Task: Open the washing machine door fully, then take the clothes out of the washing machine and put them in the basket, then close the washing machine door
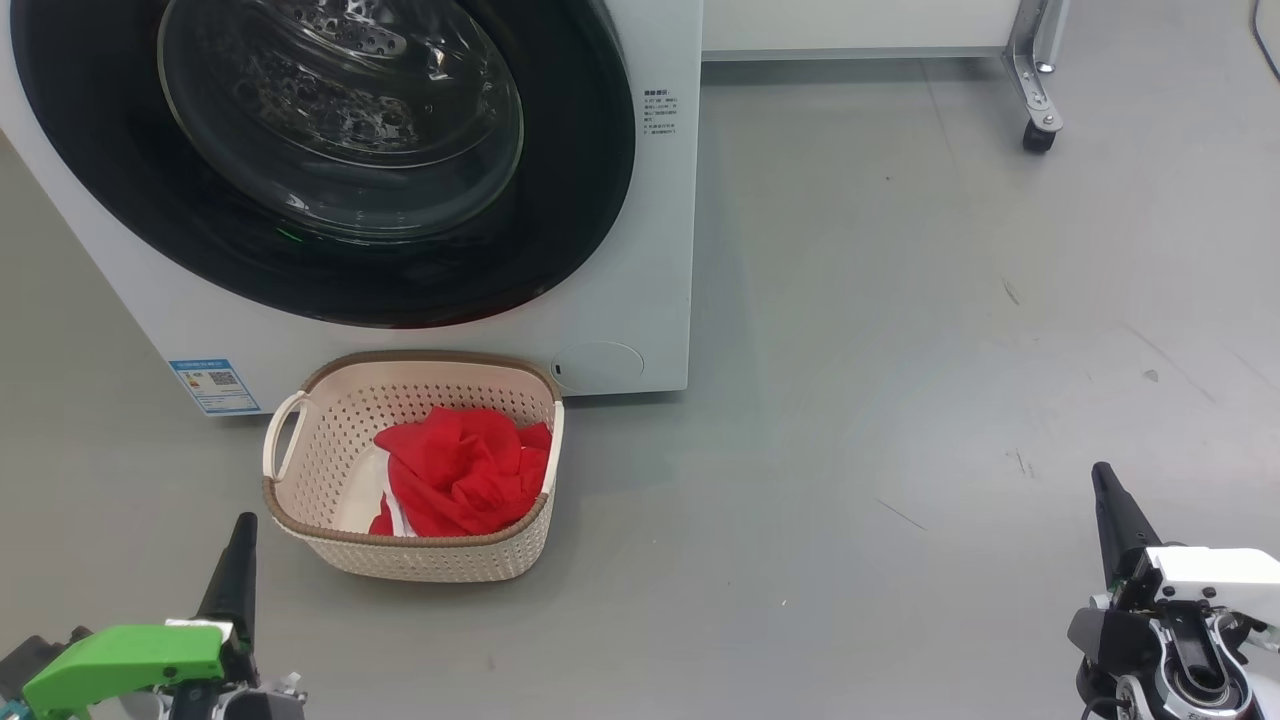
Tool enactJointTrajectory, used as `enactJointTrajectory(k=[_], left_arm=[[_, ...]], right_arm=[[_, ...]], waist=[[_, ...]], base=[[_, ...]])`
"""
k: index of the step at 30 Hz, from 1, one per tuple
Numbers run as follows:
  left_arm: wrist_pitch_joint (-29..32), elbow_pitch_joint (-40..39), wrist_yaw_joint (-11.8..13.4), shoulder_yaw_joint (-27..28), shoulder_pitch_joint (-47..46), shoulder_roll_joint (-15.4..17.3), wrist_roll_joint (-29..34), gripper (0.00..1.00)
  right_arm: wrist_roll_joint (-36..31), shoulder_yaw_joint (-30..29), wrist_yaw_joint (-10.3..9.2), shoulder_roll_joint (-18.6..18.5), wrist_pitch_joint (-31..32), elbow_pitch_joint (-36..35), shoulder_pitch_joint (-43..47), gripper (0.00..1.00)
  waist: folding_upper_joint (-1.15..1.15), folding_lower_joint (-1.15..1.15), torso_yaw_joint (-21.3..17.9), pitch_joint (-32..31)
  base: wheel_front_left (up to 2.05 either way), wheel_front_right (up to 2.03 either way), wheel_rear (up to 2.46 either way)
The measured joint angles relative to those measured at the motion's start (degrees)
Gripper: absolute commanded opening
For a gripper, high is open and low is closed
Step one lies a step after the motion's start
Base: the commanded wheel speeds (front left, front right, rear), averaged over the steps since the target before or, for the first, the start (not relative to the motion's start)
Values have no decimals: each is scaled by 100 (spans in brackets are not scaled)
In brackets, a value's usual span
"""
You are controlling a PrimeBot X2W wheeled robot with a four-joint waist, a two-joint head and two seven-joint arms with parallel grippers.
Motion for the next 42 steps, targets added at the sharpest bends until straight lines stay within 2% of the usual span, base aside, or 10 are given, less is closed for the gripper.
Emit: enactJointTrajectory(k=[42], left_arm=[[3, -8, 0, 23, 0, 0, 0, 0]], right_arm=[[0, -7, 0, 4, 1, -1, -1, 0]], waist=[[0, 0, 0, 1]], base=[[0, 0, 0]])
